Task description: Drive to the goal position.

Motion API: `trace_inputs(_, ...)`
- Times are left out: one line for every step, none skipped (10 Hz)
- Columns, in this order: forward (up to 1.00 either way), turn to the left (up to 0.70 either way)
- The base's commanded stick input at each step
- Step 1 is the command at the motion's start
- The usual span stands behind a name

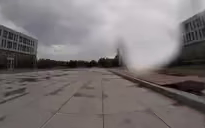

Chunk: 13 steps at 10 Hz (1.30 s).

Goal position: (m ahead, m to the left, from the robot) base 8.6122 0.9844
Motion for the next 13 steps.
trace_inputs(0.7,0.0)
trace_inputs(0.7,0.0)
trace_inputs(0.7,0.0)
trace_inputs(0.7,0.0)
trace_inputs(0.7,0.0)
trace_inputs(0.7,0.0)
trace_inputs(0.7,0.0)
trace_inputs(0.7,0.0)
trace_inputs(0.7,0.0)
trace_inputs(0.7,0.0)
trace_inputs(0.7,0.0)
trace_inputs(0.7,0.0)
trace_inputs(0.7,0.0)
